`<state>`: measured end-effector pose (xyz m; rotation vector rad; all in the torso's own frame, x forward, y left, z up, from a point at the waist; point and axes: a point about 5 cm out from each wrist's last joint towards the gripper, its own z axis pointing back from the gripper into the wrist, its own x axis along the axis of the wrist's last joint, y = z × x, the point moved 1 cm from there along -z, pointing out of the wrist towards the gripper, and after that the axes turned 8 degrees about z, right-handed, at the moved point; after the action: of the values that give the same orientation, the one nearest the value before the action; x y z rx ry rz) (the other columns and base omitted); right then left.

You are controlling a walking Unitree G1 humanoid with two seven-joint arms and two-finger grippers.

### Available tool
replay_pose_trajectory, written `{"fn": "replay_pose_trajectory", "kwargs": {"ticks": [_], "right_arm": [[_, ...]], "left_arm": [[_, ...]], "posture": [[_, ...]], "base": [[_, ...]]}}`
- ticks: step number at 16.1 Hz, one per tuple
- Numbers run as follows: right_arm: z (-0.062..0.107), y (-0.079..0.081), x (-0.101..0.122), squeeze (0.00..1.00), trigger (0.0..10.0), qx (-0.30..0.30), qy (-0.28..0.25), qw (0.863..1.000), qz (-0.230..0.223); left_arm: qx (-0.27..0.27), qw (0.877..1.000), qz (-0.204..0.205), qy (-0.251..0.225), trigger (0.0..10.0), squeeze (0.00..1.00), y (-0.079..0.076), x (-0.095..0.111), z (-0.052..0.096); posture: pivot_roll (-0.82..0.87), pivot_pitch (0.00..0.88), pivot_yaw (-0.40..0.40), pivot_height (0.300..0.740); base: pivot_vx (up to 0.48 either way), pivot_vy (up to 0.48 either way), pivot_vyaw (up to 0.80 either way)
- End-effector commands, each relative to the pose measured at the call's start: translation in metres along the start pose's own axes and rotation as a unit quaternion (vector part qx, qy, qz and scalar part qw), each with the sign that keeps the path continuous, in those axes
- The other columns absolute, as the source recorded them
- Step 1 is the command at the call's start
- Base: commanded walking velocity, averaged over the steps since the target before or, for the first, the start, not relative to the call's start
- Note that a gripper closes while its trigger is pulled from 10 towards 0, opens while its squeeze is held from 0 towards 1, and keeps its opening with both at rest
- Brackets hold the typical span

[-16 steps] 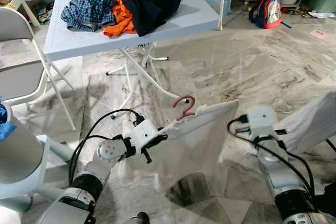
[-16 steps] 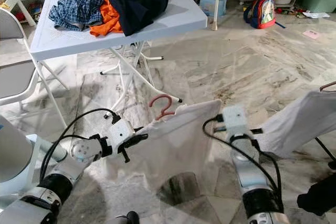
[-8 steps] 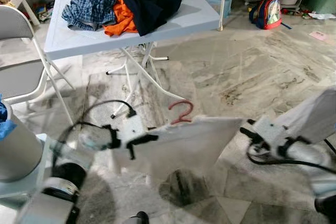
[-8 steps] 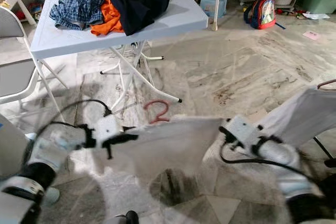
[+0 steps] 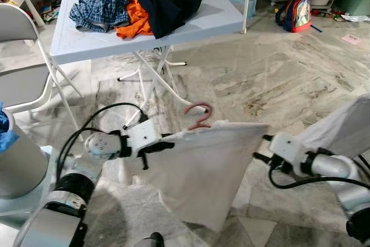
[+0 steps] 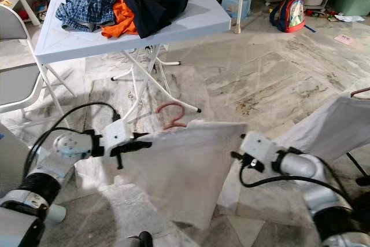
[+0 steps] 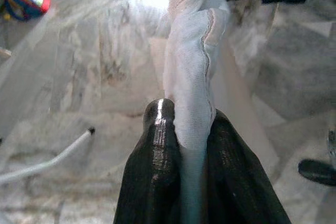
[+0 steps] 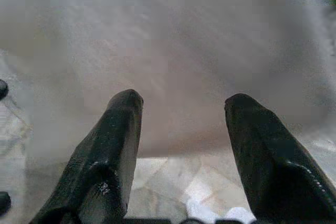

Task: Hang hanger

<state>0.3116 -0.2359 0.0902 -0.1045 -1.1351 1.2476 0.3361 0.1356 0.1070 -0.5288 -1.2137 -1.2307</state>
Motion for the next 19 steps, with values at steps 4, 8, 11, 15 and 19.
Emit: {"fn": "replay_pose_trajectory", "kwargs": {"ticks": [4, 8, 11, 15, 19], "right_arm": [[-0.004, -0.006, -0.005, 0.0, 10.0, -0.046, 0.003, 0.998, -0.045], [0.012, -0.024, -0.007, 0.0, 10.0, -0.056, -0.021, 0.994, -0.095], [0.03, -0.022, -0.027, 0.0, 10.0, -0.03, 0.016, 0.993, -0.111], [0.033, -0.021, -0.031, 0.0, 10.0, -0.016, 0.021, 0.993, -0.115], [0.02, -0.015, -0.026, 0.0, 10.0, 0.006, 0.008, 0.992, -0.123]], "left_arm": [[-0.02, 0.999, -0.011, -0.046, 0.0, 0.0, -0.004, 0.01, 0.003], [0.026, 1.0, -0.005, -0.01, 0.0, 0.0, 0.0, -0.006, 0.01], [0.053, 0.999, 0.0, 0.003, 0.0, 0.0, 0.005, -0.011, 0.015], [0.021, 0.999, -0.011, -0.031, 0.0, 0.0, 0.0, 0.001, 0.006], [-0.017, 0.997, -0.026, -0.076, 0.0, 0.0, -0.008, 0.018, -0.003]], "posture": [[0.01, 0.156, 0.049, 0.74], [0.01, 0.15, 0.048, 0.74], [0.0, 0.148, 0.044, 0.74], [0.0, 0.148, 0.046, 0.74], [0.01, 0.154, 0.052, 0.74]], "base": [[0.0, 0.0, 0.0], [0.0, 0.0, 0.0], [0.0, 0.0, 0.0], [0.0, 0.0, 0.0], [0.0, 0.0, 0.0]]}}
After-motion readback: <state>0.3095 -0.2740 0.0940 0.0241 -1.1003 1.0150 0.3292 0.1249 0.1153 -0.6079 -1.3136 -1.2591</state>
